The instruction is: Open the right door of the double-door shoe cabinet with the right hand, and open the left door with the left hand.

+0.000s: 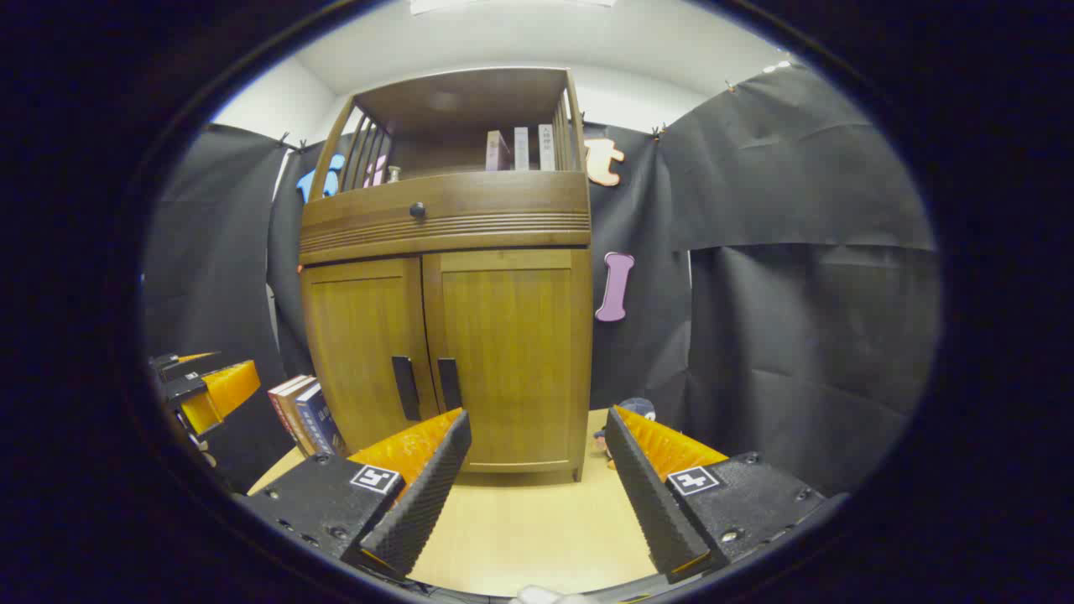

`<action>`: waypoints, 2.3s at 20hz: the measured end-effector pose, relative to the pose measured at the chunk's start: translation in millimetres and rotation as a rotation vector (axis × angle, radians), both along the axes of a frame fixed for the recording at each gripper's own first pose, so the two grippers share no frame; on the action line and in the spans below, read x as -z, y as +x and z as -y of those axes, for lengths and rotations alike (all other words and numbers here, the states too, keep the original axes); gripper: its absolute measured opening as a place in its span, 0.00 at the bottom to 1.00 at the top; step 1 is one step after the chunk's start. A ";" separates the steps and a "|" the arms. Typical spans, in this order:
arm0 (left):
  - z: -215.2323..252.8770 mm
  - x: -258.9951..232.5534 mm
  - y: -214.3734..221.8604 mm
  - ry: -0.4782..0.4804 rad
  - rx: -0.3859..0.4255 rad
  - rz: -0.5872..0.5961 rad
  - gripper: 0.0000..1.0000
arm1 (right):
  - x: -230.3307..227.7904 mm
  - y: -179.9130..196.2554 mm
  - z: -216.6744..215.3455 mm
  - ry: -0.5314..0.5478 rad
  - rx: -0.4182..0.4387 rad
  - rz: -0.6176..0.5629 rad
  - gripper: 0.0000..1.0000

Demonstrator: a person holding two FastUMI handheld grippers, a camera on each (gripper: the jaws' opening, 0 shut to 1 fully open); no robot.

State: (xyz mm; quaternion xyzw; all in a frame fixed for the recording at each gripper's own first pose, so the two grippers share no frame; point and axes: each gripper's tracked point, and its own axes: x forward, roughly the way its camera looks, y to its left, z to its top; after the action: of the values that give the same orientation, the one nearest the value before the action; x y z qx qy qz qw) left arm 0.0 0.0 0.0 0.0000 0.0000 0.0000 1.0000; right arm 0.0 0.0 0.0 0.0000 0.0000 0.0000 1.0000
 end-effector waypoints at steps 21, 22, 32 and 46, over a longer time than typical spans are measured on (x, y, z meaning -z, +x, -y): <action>-21.7 -8.7 -25.1 0.011 -0.009 0.030 0.95 | 26.9 41.3 -47.2 -0.070 -0.114 -0.038 1.00; -22.1 -11.8 -25.2 0.015 -0.016 0.034 0.95 | 29.4 52.9 -49.5 -0.074 -0.123 -0.039 1.00; -40.8 -44.1 -29.7 0.052 -0.198 0.047 0.95 | 47.5 186.1 -103.4 -0.060 -0.280 -0.078 1.00; -22.0 -55.7 -23.4 0.015 -0.346 0.014 0.96 | 65.7 289.9 -148.5 -0.110 -0.336 -0.153 0.52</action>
State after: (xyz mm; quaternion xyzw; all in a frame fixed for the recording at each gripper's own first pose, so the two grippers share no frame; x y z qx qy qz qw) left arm -23.4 22.0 55.7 0.0073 -0.0071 0.1721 0.9850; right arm 289.9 148.5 -65.7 -0.0545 0.0761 0.1667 0.9815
